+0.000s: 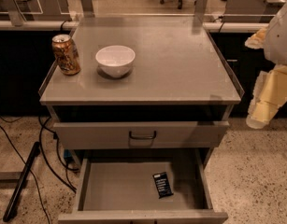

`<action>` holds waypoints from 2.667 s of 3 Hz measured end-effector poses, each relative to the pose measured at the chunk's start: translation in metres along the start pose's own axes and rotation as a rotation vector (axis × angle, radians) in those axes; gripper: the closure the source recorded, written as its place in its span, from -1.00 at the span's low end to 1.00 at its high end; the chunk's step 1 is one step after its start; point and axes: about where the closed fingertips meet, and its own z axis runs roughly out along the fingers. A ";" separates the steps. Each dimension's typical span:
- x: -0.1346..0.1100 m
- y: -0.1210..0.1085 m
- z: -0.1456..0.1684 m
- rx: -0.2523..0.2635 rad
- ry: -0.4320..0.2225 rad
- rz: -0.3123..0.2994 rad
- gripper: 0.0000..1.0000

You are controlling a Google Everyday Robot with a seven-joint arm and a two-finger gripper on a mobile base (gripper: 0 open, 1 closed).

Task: Pick rxbar blueberry from middle drawer and place on counter

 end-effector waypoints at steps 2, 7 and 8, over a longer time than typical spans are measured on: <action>-0.003 0.004 0.006 -0.013 -0.020 -0.015 -1.00; -0.004 0.090 0.202 -0.173 -0.146 -0.231 0.91; -0.005 0.096 0.214 -0.213 -0.191 -0.224 1.00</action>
Offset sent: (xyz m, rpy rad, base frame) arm -0.0007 0.0038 -0.0157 0.0268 0.0379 0.0298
